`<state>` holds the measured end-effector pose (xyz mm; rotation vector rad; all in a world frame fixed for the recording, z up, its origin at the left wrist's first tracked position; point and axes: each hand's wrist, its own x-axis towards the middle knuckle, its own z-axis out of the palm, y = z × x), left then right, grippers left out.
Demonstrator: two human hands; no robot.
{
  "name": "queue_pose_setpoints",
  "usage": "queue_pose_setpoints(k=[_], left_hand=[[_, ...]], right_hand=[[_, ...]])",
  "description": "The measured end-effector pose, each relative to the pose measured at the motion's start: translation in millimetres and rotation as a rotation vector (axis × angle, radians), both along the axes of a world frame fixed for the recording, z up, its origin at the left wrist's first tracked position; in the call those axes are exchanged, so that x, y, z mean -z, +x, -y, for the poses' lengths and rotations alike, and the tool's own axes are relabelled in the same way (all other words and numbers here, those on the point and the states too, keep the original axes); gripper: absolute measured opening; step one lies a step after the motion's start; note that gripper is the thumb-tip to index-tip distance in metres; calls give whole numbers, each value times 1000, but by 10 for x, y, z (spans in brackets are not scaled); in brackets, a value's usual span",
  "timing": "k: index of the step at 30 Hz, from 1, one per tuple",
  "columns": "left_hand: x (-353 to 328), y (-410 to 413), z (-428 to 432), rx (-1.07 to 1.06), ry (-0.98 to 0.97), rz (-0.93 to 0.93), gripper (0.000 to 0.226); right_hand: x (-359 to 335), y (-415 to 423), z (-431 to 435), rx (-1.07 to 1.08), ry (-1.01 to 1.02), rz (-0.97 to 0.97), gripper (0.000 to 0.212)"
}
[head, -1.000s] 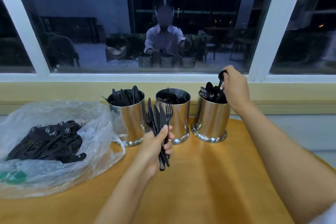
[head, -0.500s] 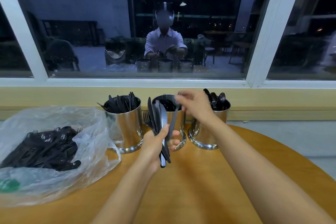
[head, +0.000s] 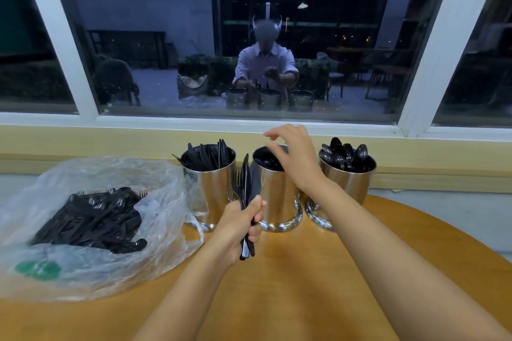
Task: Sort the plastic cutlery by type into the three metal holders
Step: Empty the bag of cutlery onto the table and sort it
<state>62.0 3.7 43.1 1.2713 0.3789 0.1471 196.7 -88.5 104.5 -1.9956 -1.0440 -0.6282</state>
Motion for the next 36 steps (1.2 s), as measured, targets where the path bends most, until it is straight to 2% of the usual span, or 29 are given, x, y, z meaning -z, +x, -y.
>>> queue_pose_setpoints(k=[2,4,6,9,12,13,14,15,17,20,22,25,28,30,31,33,36], left_hand=[[6,-12,8,33,40,-16,22],[6,-33,18,64,52,-22,22],[2,-55,-3,79,51,-17,23],[-6,-63,-77,75,42,26,29],[34,-71,-143,80,37,20,35],[62,-83,-160,81,28,12,33],[88,-93,-174,79,17,6,30],[109,-103,-181,80,12,1,27],[133,-103,-184,102,31,-11,23],[129,-78,-148,146,52,-44,21],[123,-63,-131,170,50,-54,22],[126,-71,-161,165,57,-50,22],[188,-113,-224,148,39,-66,22],[241,-156,-261,110,17,-82,21],[262,-177,-283,82,6,-87,21],[278,-207,-330,36,-12,-79,25],[253,-199,-387,4,-46,-29,29]], right_hand=[[-84,-134,-92,-181,-176,-22,26],[-97,-175,-140,-246,-408,-60,24],[-70,-136,-142,-277,-437,-132,16],[-79,-134,-158,-334,-224,-258,7],[-247,-60,-103,-220,206,-408,13],[-311,-23,-56,-185,317,-421,12],[-366,12,-6,-169,343,-405,11],[-395,40,31,-178,277,-370,11],[-387,3,14,-304,-1,-310,7],[-122,-110,-152,-395,-393,-198,19],[13,-166,-224,-351,-475,-205,11],[-1,-174,-217,-374,-312,-305,8],[-164,-68,-172,-231,47,-379,7],[-308,62,-57,-20,326,-221,10],[-379,125,22,74,387,-116,10],[-468,240,160,198,337,11,12],[-363,343,207,234,113,60,14]])
